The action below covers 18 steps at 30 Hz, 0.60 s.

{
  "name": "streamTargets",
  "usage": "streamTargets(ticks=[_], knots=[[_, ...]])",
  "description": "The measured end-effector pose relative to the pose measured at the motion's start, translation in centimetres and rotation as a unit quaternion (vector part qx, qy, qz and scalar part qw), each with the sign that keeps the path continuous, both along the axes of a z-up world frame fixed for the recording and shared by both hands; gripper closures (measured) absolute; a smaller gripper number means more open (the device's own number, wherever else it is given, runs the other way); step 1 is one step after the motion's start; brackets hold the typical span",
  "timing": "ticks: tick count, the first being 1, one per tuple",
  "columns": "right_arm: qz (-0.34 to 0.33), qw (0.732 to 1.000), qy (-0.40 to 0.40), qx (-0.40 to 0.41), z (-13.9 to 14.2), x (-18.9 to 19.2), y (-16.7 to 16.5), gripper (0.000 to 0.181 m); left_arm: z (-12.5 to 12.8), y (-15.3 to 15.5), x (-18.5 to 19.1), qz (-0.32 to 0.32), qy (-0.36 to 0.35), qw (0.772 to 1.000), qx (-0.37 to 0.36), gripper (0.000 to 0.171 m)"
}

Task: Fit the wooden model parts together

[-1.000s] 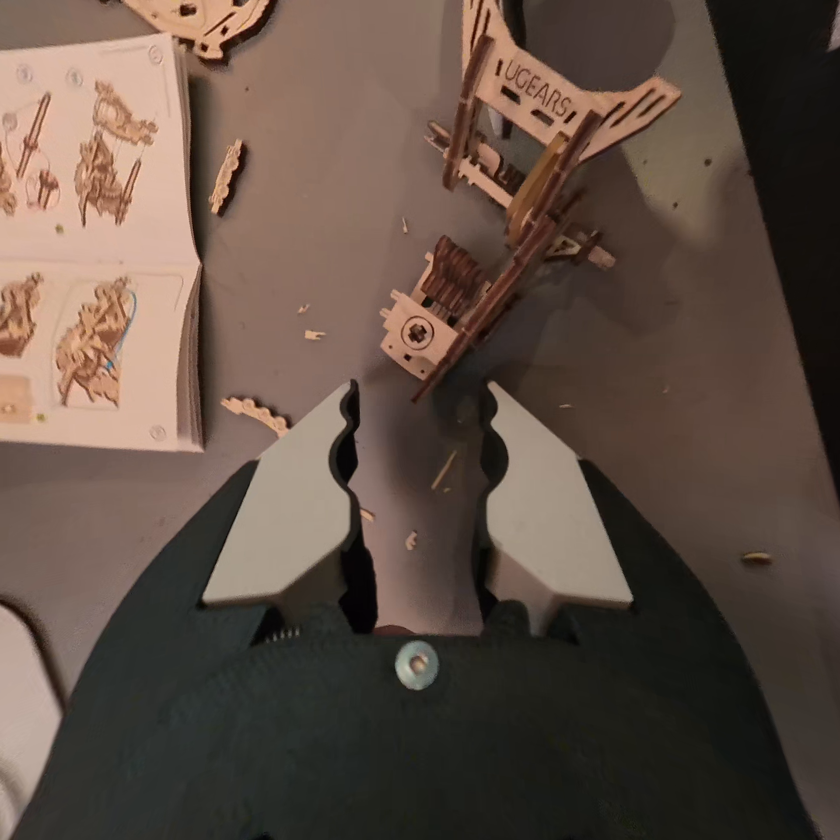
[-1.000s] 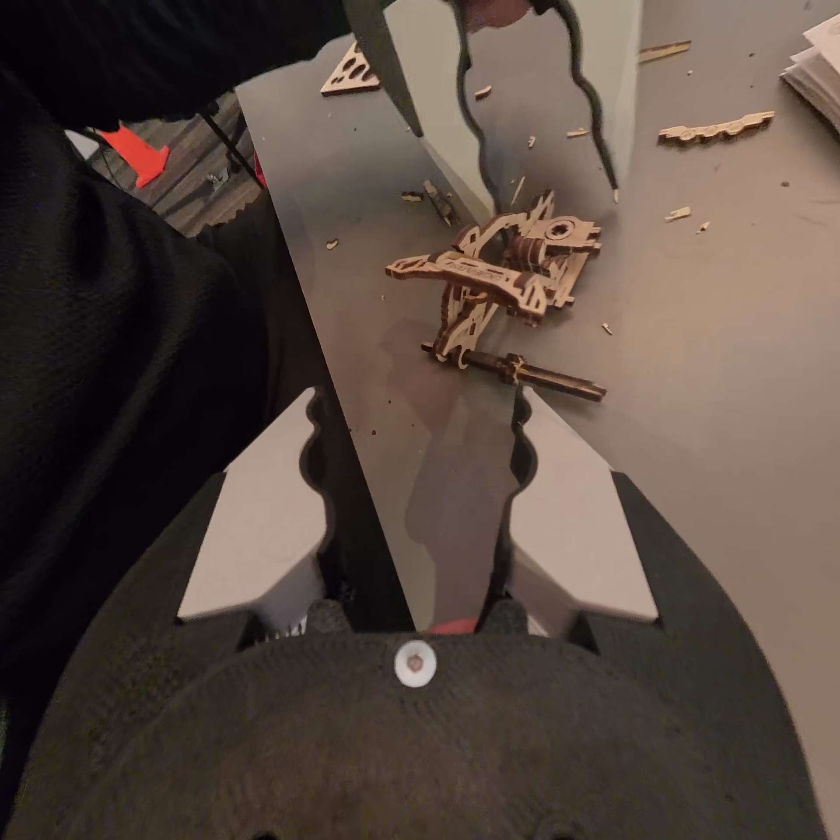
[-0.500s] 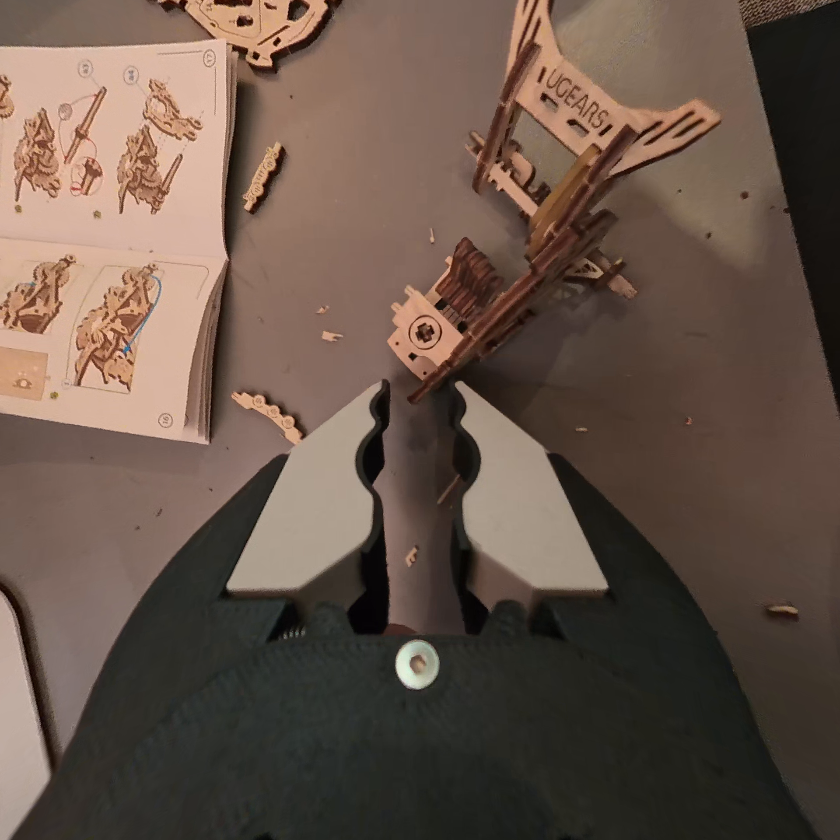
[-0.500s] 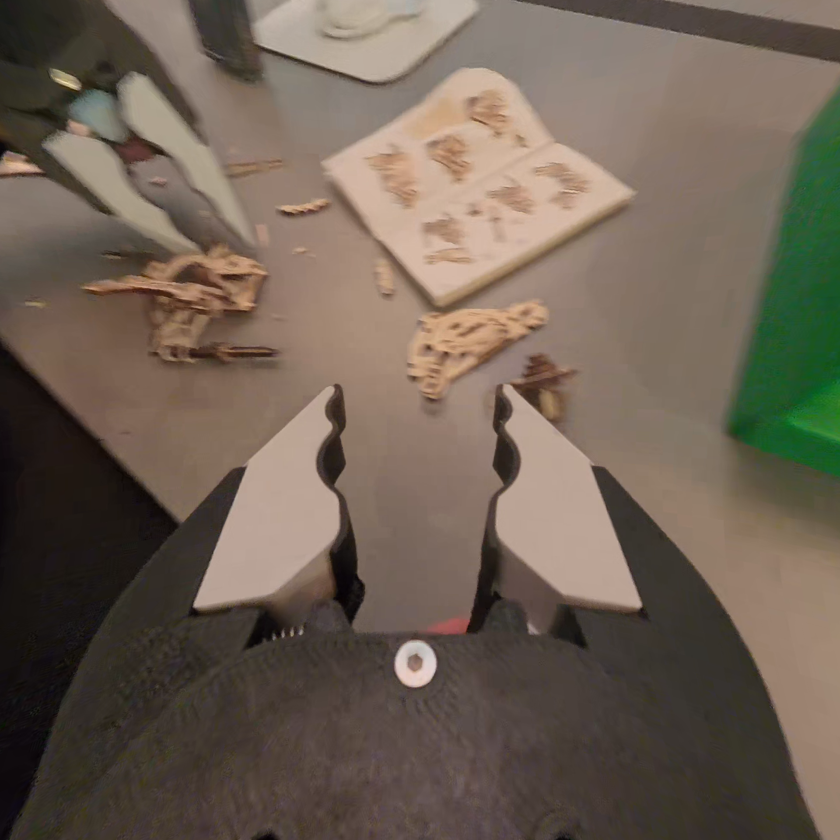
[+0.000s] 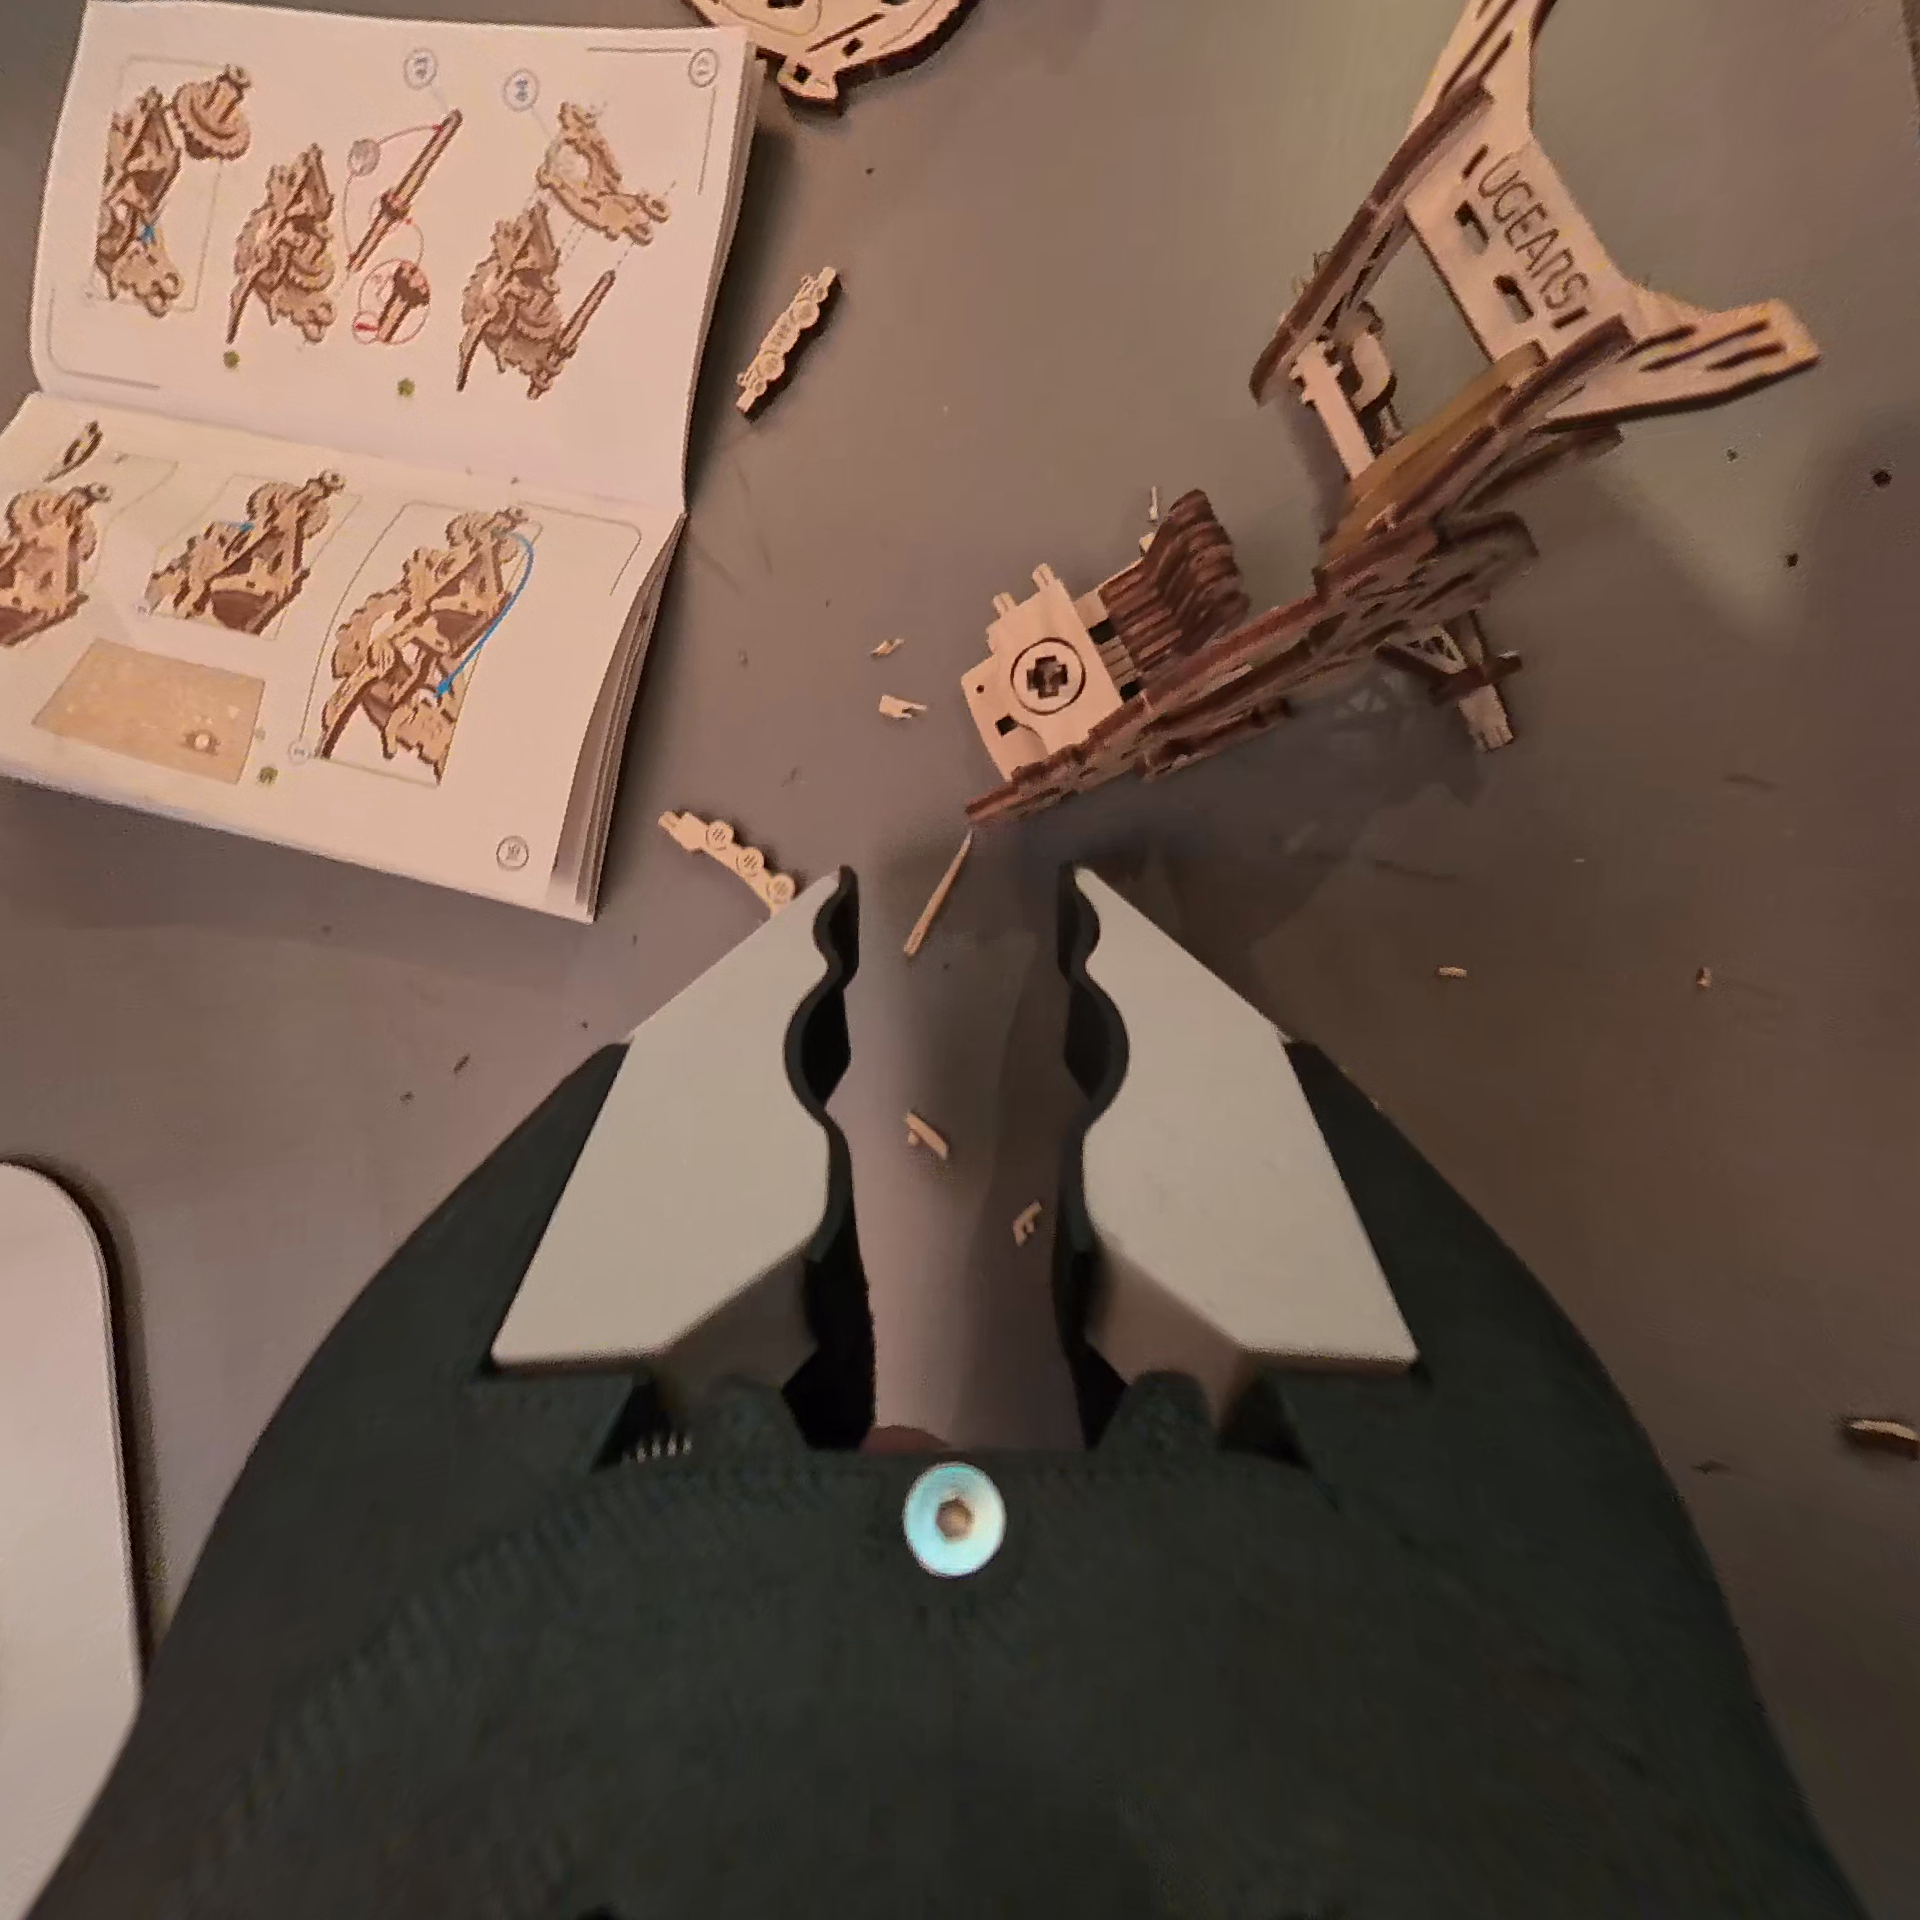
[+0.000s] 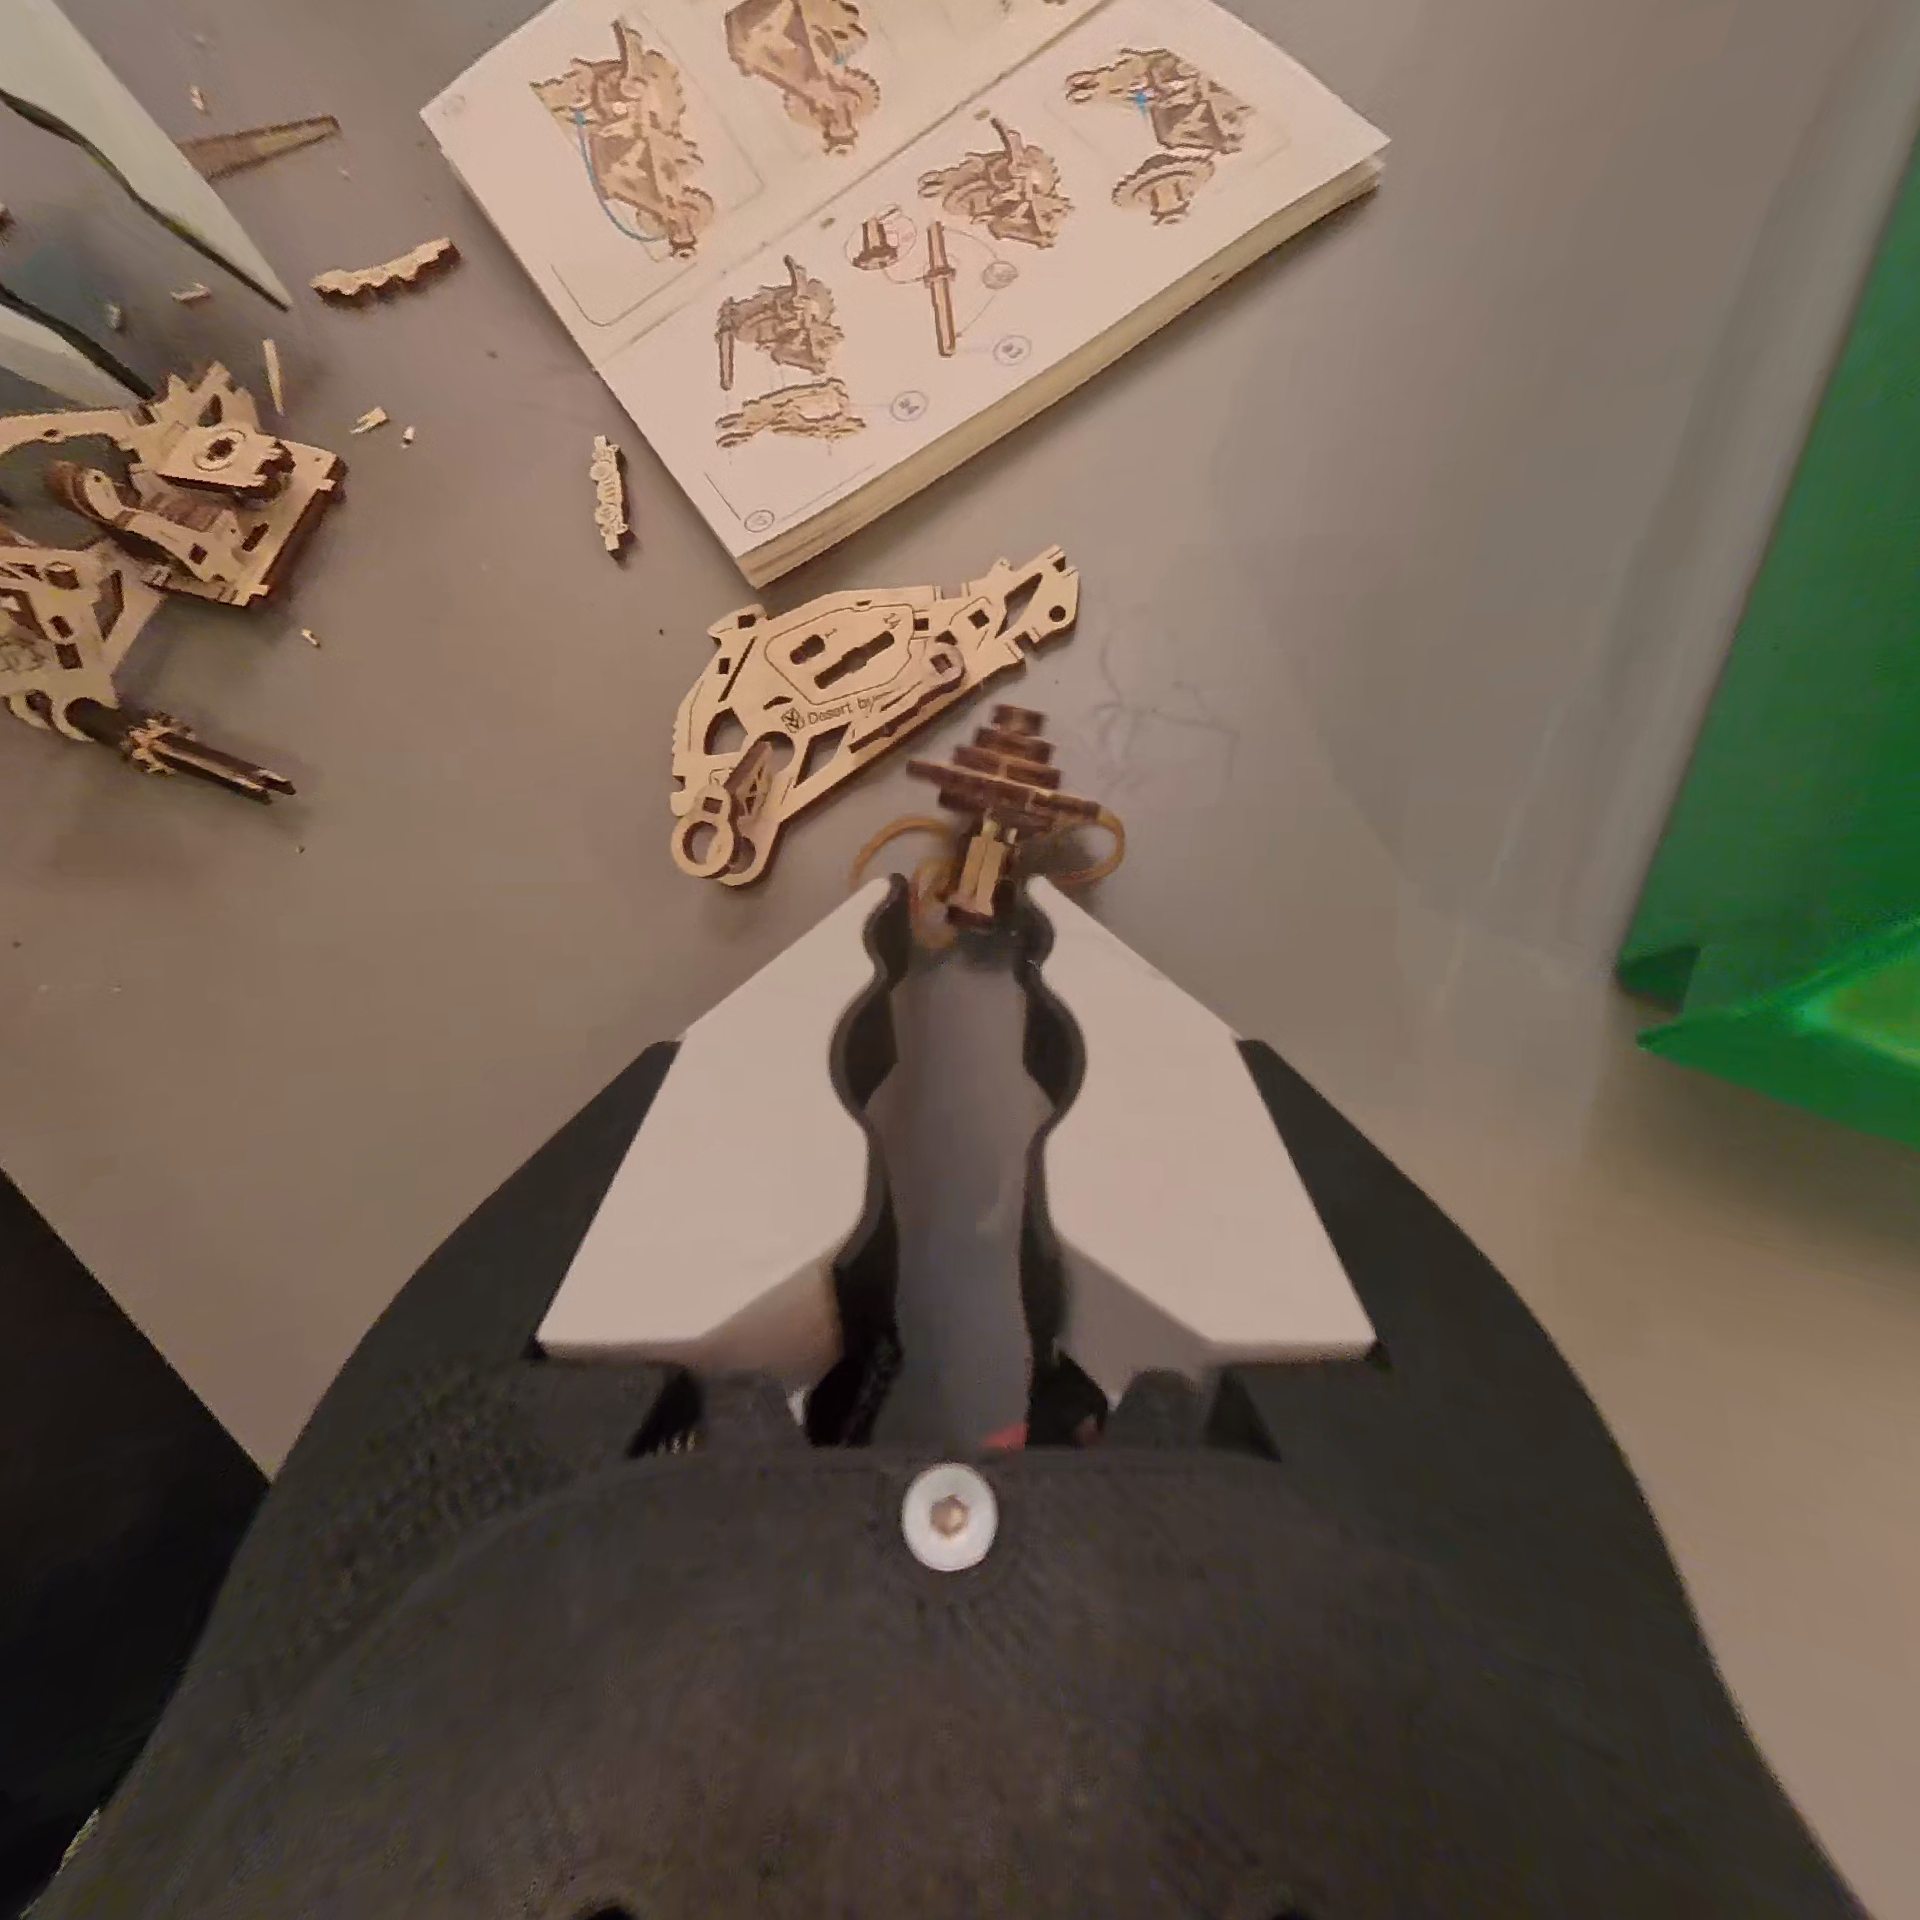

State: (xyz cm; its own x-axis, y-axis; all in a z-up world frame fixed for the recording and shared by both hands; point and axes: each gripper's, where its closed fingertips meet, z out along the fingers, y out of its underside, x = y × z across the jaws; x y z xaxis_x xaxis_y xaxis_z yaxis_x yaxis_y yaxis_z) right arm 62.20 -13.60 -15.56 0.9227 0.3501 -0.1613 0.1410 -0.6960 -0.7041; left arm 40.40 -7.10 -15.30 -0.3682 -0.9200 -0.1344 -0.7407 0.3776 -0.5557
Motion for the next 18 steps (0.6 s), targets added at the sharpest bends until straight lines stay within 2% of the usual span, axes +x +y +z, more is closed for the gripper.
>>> streamTargets(ticks=[6,10,14,18], knots=[[0.019,0.999,0.045,-0.017,0.2,-2.8,-2.1,0.17,0.9,-0.1,-0.9,0.029,-0.021,0.999,-0.02,0.135],[0.035,0.996,0.072,-0.035,0.6,-5.1,-4.1,0.15,0.7,-0.8,-1.3,0.031,-0.019,0.999,-0.027,0.134],[0.042,0.998,0.039,-0.037,1.8,-4.3,-5.1,0.144,0.6,-1.3,-1.3,0.04,-0.025,0.998,-0.041,0.132],[0.053,0.999,0.009,0.007,3.6,-2.8,-4.1,0.142,0.9,-2.0,-1.2,0.052,-0.039,0.996,-0.063,0.129]])
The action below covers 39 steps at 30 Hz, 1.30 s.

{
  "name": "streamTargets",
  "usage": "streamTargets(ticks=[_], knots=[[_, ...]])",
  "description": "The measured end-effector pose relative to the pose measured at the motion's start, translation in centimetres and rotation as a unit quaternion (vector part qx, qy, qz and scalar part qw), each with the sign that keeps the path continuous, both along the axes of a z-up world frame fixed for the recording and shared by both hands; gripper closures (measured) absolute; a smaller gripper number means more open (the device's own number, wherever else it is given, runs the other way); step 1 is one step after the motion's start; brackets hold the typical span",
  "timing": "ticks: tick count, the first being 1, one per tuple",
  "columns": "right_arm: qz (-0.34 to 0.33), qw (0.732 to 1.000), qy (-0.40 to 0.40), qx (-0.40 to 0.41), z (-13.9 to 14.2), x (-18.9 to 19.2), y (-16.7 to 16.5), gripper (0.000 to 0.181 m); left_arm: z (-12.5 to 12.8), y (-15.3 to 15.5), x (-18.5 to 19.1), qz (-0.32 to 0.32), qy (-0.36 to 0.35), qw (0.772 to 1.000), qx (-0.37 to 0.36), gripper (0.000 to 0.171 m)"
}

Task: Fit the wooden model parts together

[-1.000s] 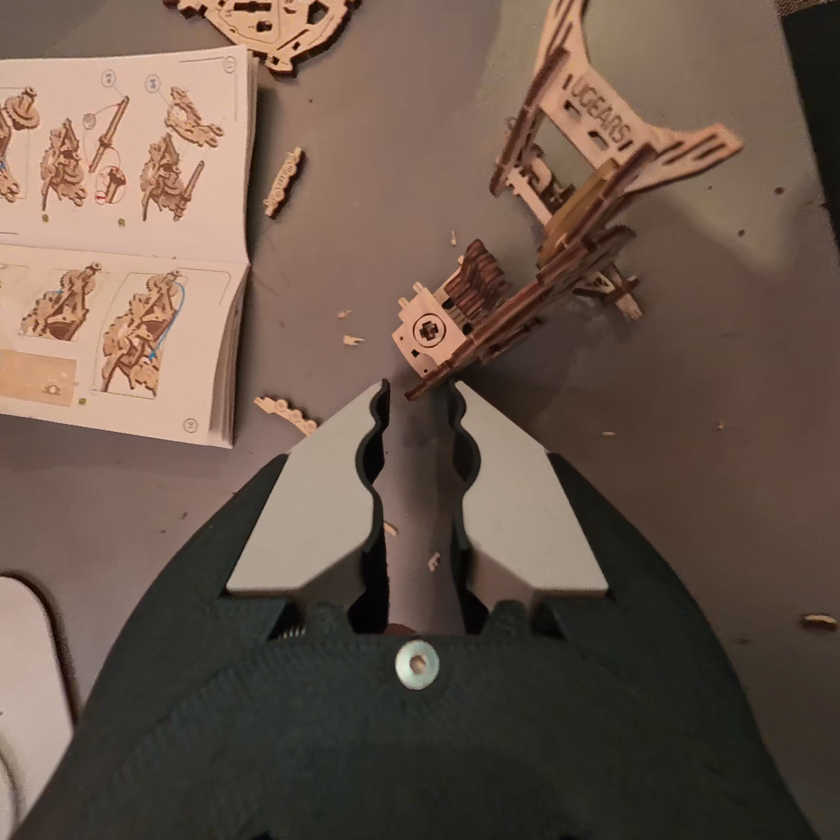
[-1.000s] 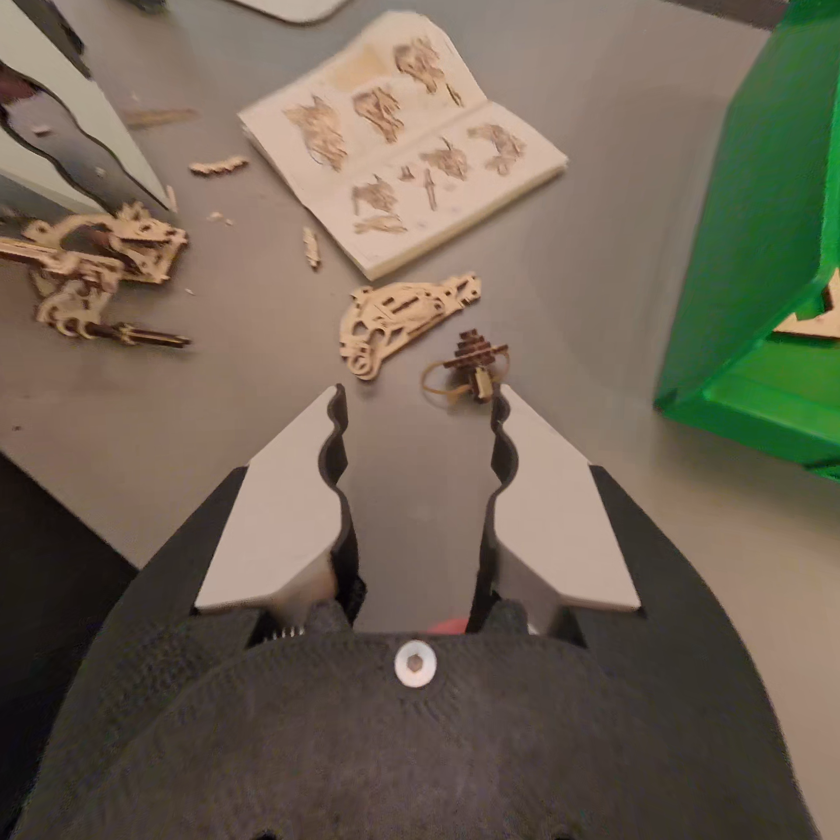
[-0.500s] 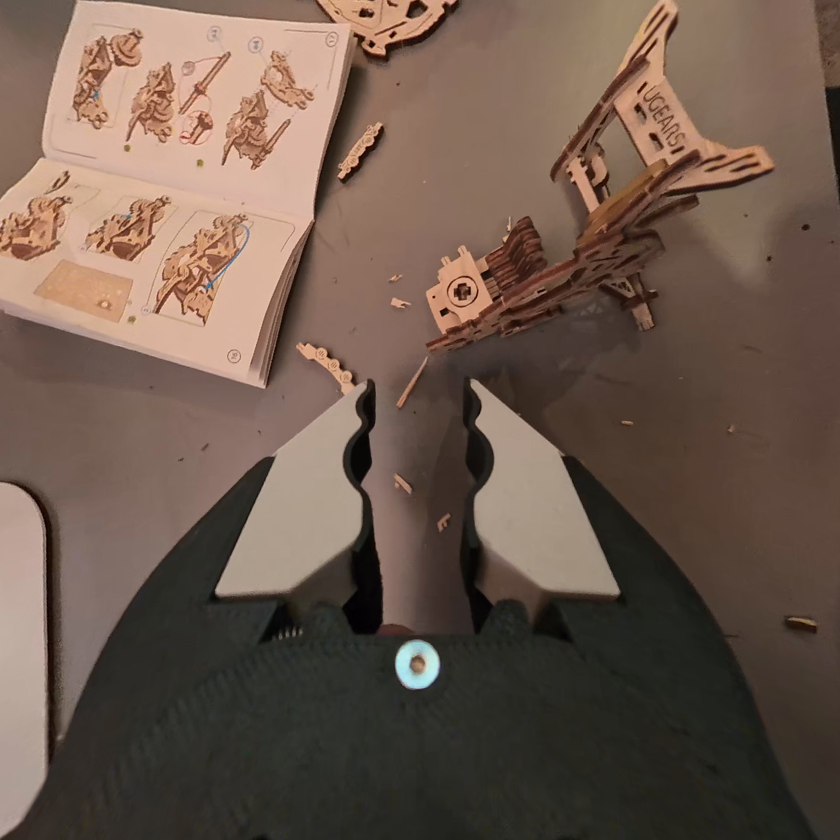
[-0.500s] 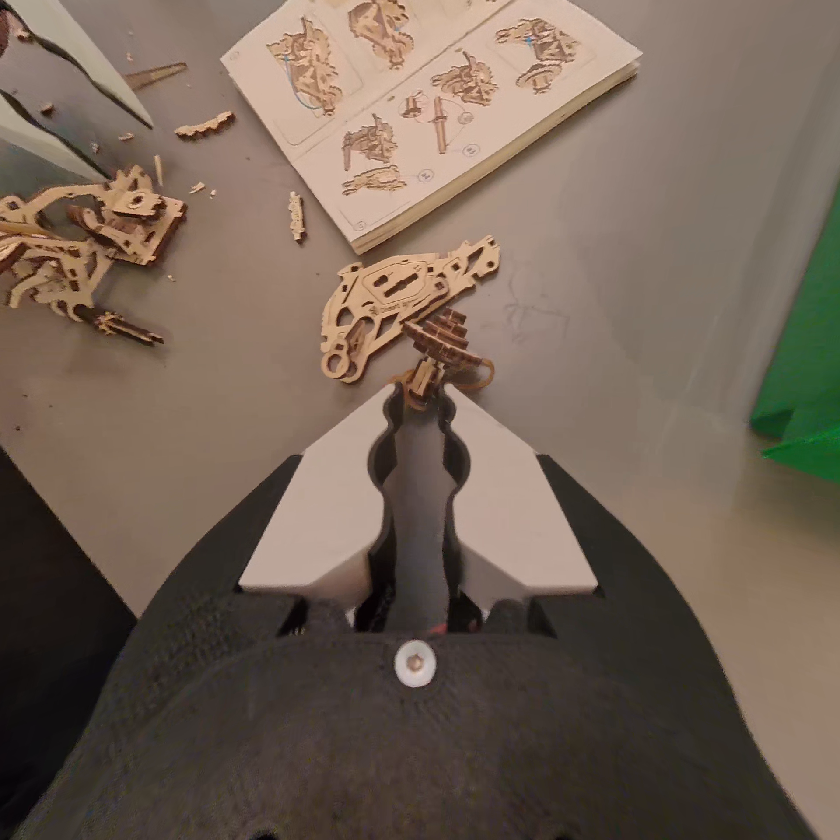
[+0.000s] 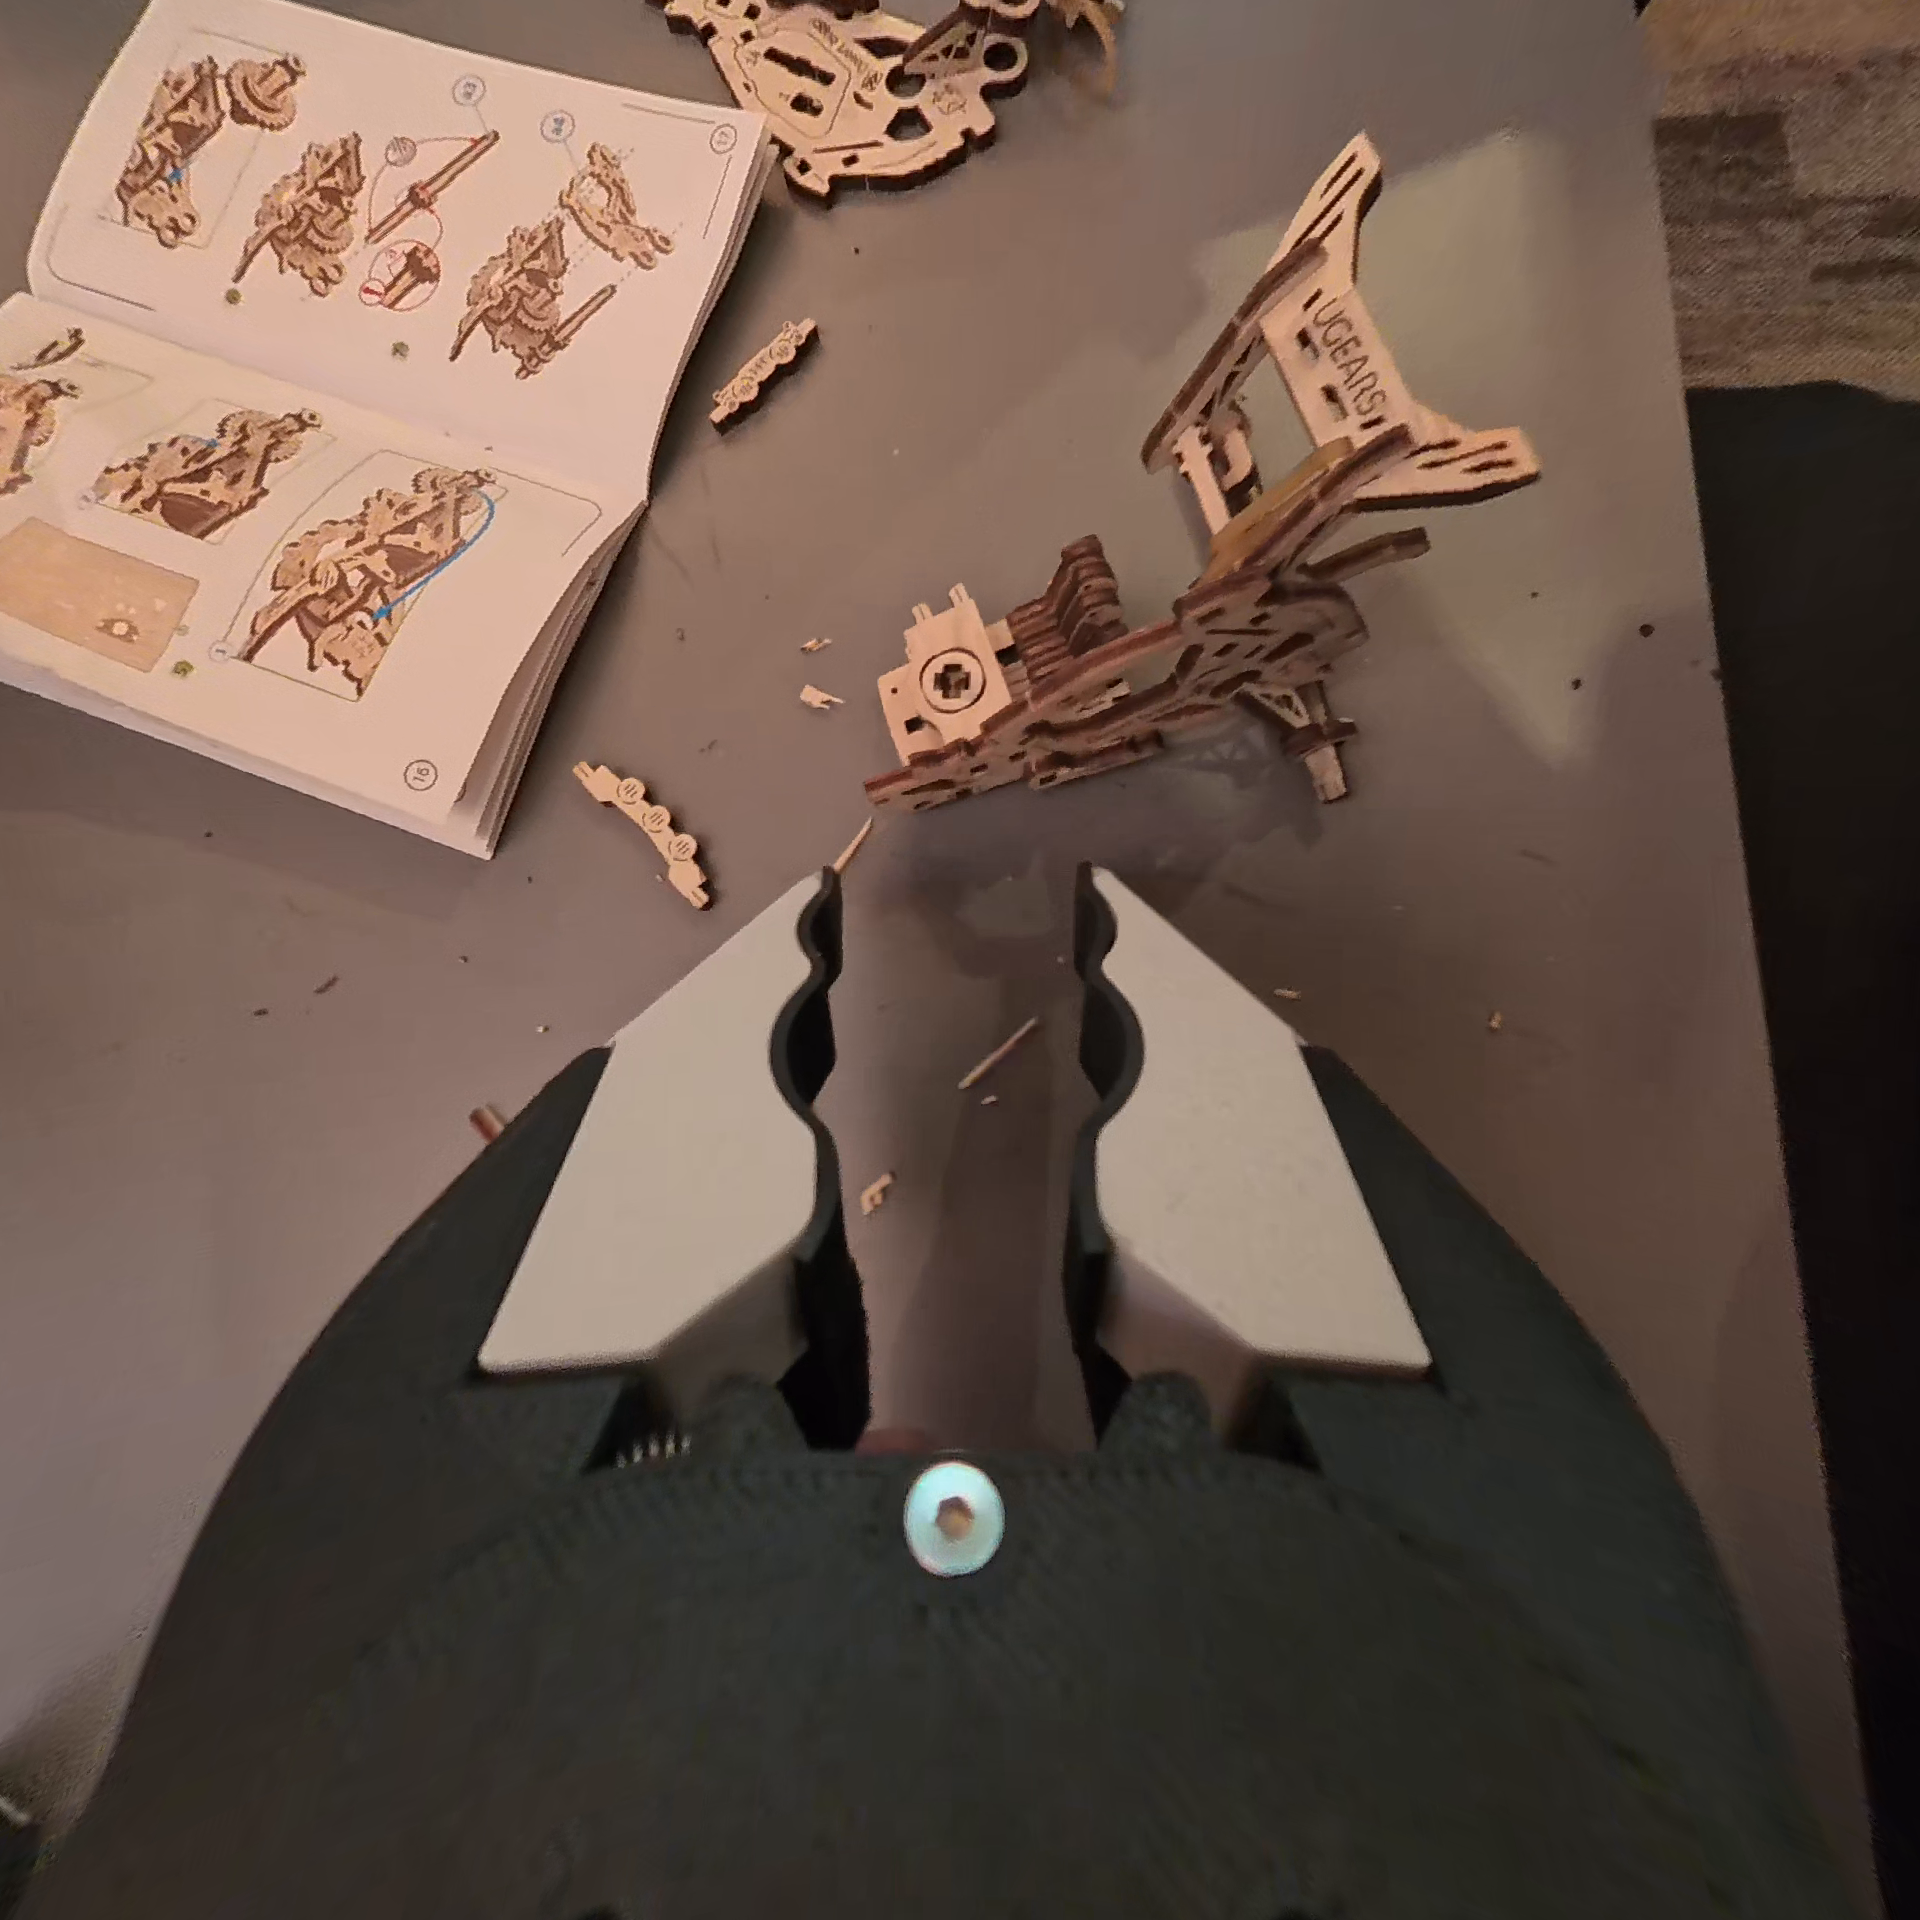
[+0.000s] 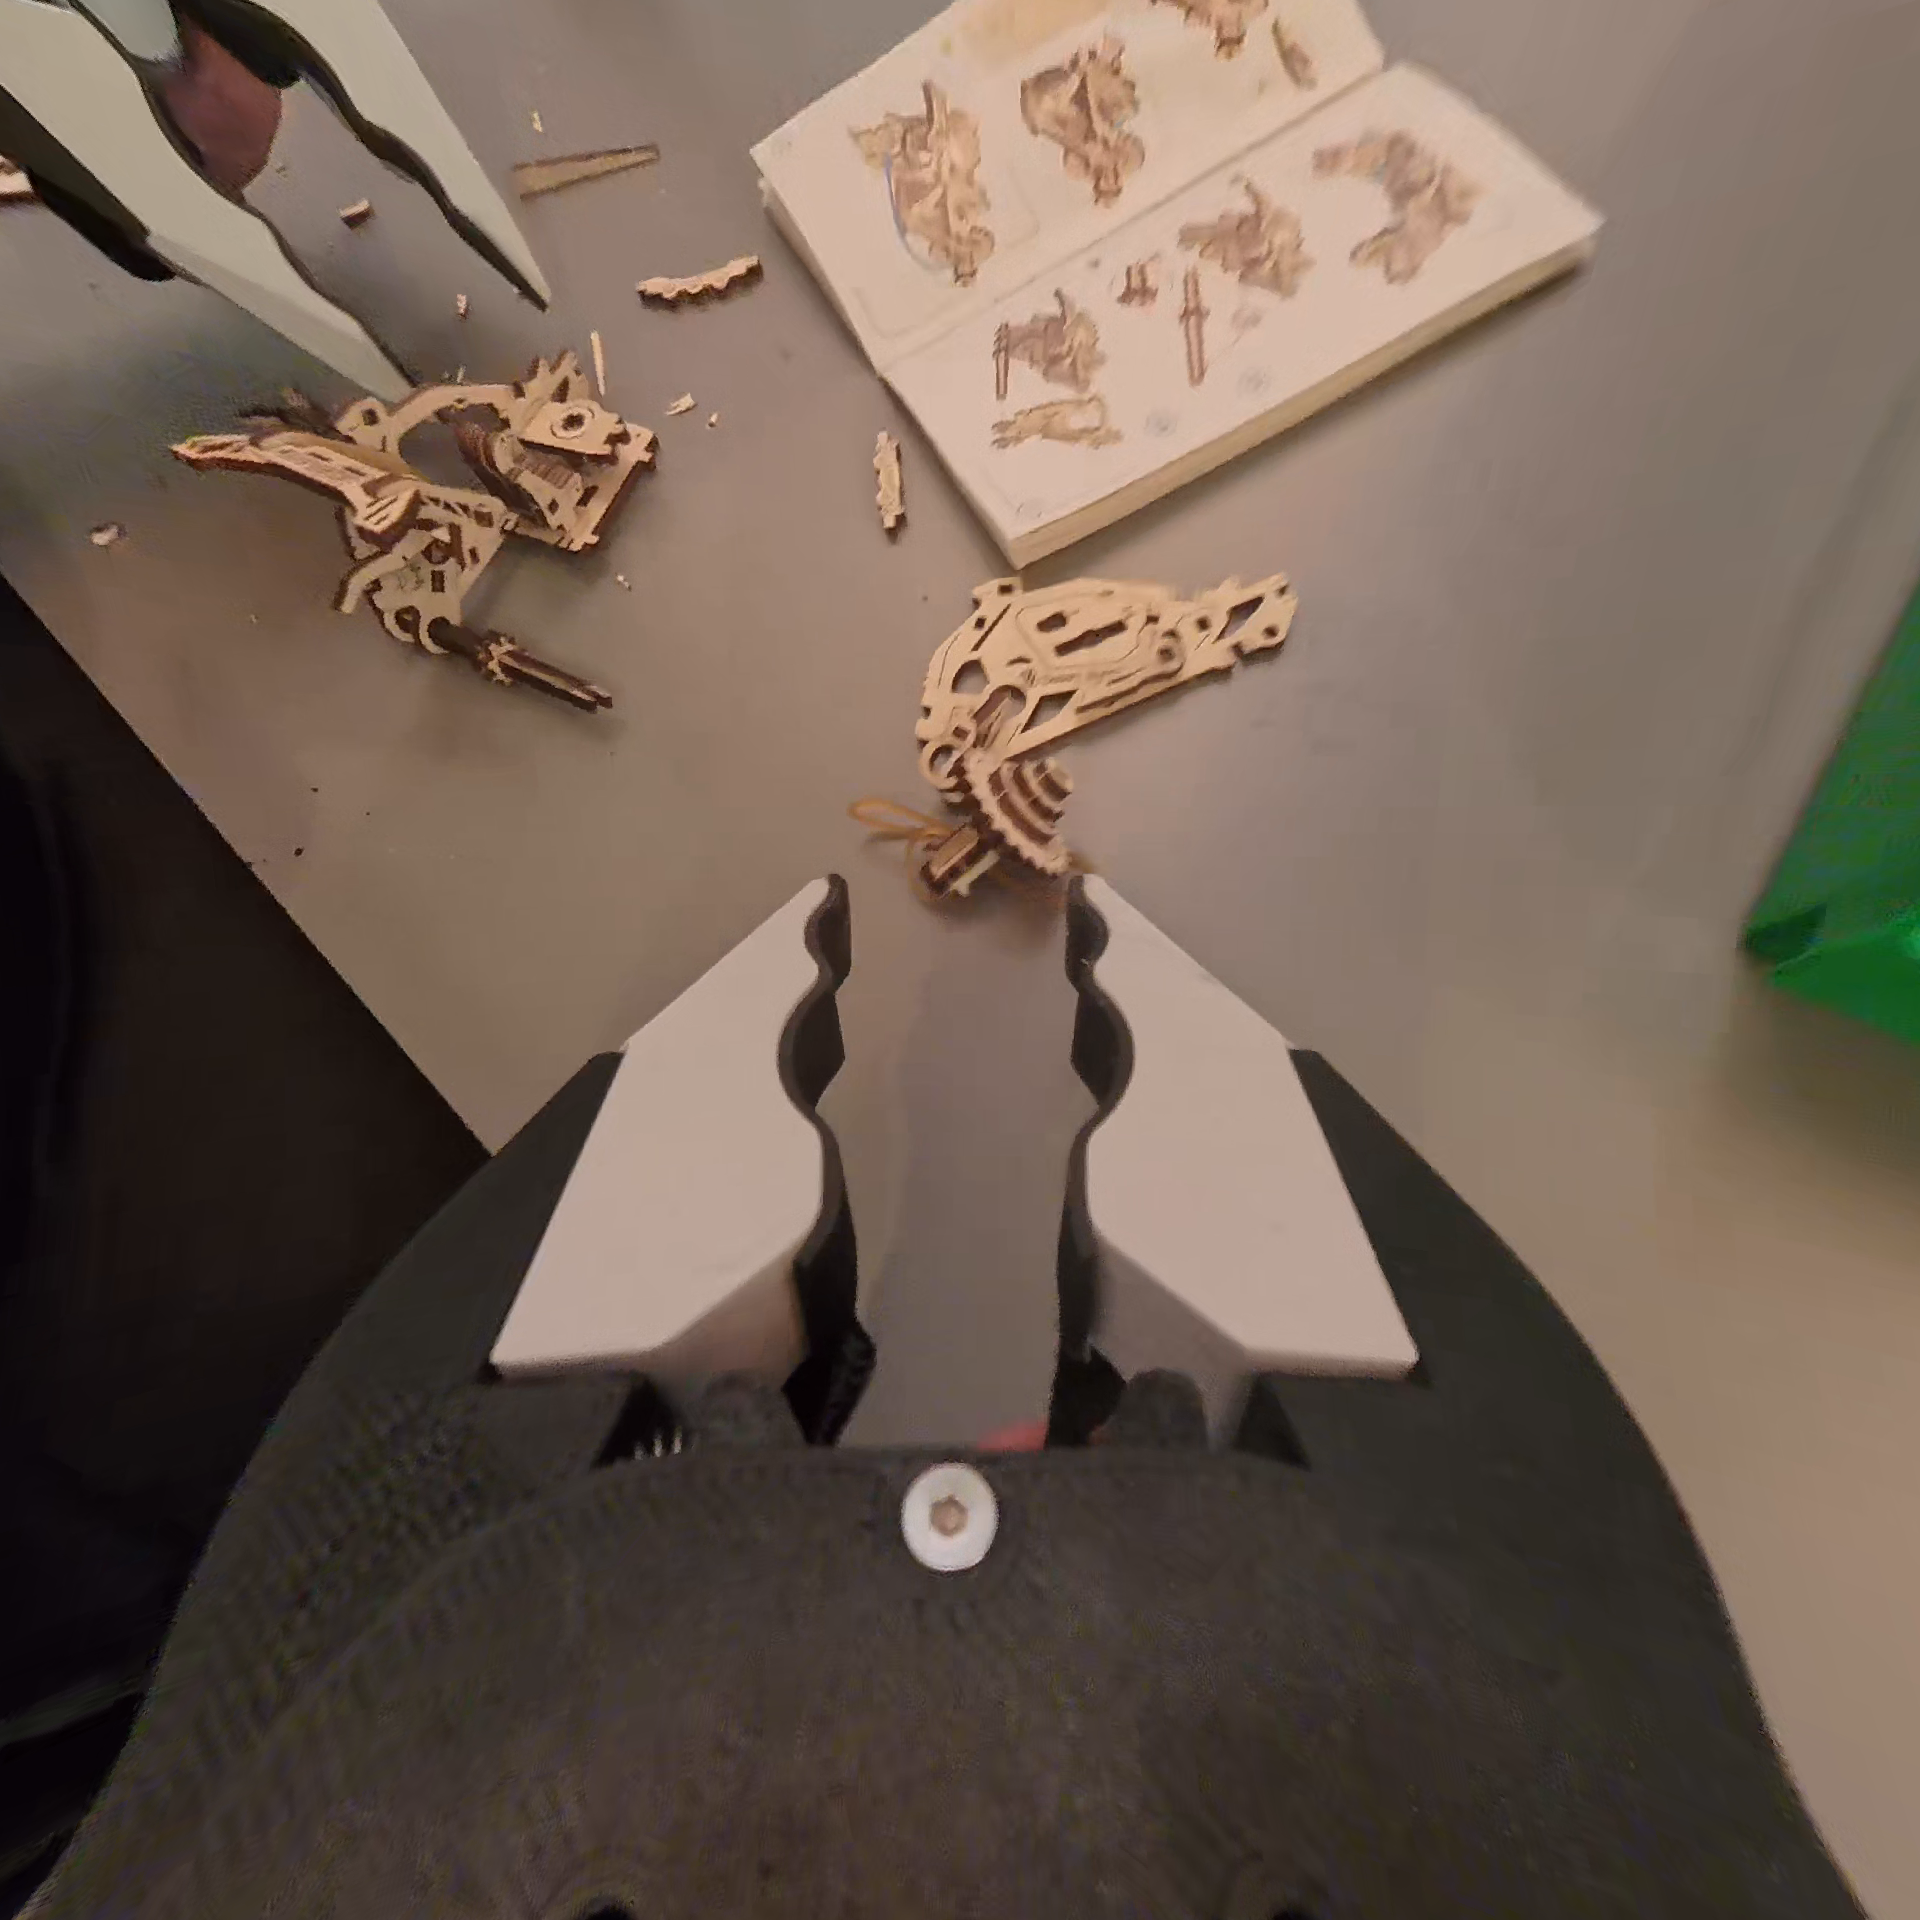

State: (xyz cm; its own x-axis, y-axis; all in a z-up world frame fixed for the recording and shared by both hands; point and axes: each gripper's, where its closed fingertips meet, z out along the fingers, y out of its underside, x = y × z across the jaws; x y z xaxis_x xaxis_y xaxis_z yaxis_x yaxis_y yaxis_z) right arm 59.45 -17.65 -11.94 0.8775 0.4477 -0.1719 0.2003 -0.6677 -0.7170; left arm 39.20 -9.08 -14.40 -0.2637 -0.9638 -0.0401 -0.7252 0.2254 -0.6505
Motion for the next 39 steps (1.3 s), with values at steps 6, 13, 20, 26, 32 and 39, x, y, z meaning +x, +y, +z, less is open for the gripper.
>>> streamTargets(ticks=[6,13,20,26,32,39], knots=[[0.063,0.997,-0.036,-0.016,-1.3,-0.2,1.6,0.141,0.0,-0.8,-0.4,0.006,-0.003,1.0,-0.014,0.125],[0.098,0.993,-0.061,-0.031,-2.6,-0.7,2.0,0.164,0.3,-0.1,-0.7,0.012,-0.005,1.0,-0.011,0.125],[0.047,0.998,-0.026,-0.013,-1.1,-0.2,1.4,0.165,0.5,-0.4,-0.3,0.002,-0.011,1.0,-0.014,0.124],[0.029,0.999,0.024,0.01,0.7,-1.7,-0.1,0.165,0.5,-0.7,0.0,-0.036,0.008,0.999,0.027,0.123],[0.029,0.993,0.109,0.031,1.4,-4.0,-1.2,0.165,0.4,-0.5,0.8,-0.107,0.046,0.988,0.103,0.123],[0.034,0.989,0.135,0.047,1.6,-4.9,-1.5,0.165,0.4,-1.9,1.6,-0.207,0.059,0.957,0.195,0.134]])
